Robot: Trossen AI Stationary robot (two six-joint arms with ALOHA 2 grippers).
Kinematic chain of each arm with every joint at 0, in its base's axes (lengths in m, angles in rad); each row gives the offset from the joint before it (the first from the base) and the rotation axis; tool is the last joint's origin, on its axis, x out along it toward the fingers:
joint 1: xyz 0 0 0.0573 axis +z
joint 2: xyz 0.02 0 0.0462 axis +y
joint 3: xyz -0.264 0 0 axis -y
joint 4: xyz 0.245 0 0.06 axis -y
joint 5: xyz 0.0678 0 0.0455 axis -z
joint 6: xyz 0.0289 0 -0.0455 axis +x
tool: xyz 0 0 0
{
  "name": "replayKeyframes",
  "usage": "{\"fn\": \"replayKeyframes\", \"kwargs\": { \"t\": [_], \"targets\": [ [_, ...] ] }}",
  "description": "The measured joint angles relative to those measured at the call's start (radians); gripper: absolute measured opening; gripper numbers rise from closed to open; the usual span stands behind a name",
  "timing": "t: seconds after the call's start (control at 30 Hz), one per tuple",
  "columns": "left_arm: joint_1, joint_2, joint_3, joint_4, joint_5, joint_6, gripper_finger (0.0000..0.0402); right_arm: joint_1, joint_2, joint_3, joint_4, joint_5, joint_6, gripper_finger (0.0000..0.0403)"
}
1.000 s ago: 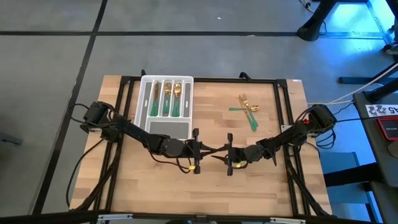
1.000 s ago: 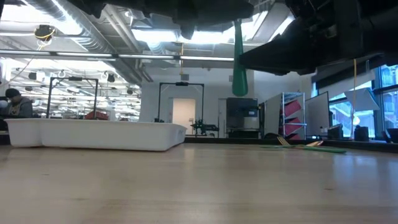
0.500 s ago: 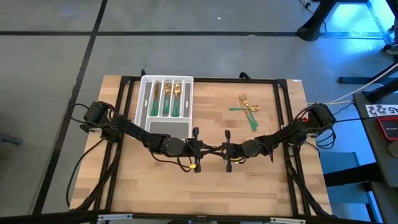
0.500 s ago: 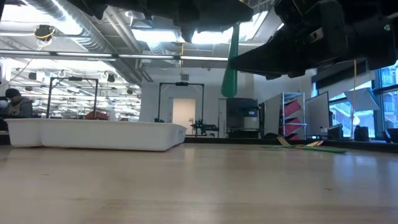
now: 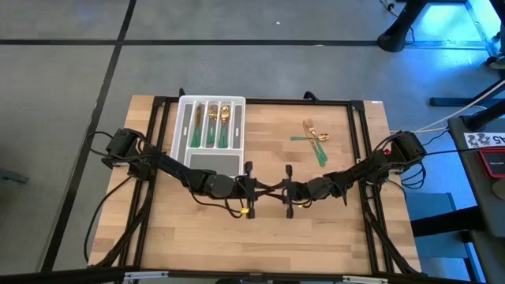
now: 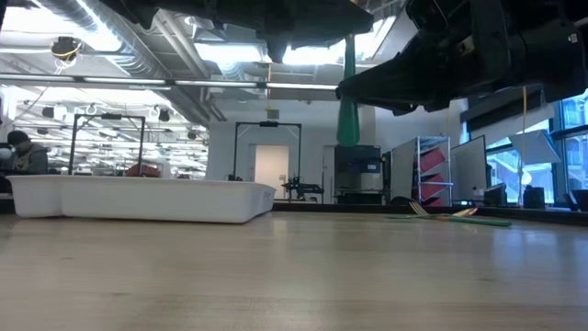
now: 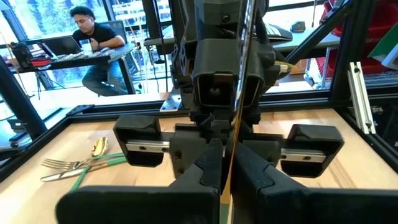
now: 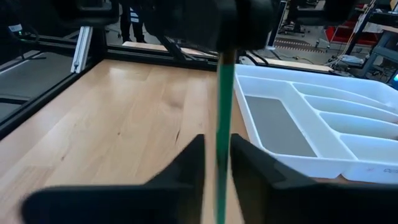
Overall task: Sort silverware
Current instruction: Put the green knife into the white cutlery tray
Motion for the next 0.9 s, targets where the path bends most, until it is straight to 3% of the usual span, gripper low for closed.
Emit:
{"fn": "replayKeyframes", "kwargs": {
  "t": [0.1, 0.37, 0.53, 0.77, 0.83, 0.9],
  "targets": [
    [0.000, 0.000, 0.000, 0.001, 0.001, 0.004, 0.0004, 0.000, 0.000, 0.009, -0.001, -0.002, 0.008, 0.0018],
    [-0.013, -0.003, 0.002, 0.003, -0.025, 0.049, 0.0026, 0.000, 0.001, 0.033, -0.003, 0.042, 0.015, 0.0012],
    [-0.025, -0.019, 0.002, -0.048, -0.074, 0.050, 0.0082, 0.000, 0.001, 0.035, 0.002, 0.110, 0.015, 0.0011],
    [-0.032, -0.096, 0.001, -0.344, -0.095, -0.107, 0.0166, -0.001, -0.034, 0.021, 0.001, 0.182, 0.020, 0.0011],
    [-0.034, -0.093, -0.012, -0.344, -0.099, -0.126, 0.0174, -0.001, -0.057, 0.017, 0.004, 0.181, 0.022, 0.0011],
    [-0.039, -0.076, -0.048, -0.231, -0.103, -0.121, 0.0175, -0.001, -0.071, 0.017, 0.009, 0.169, 0.019, 0.0011]
  ]
}}
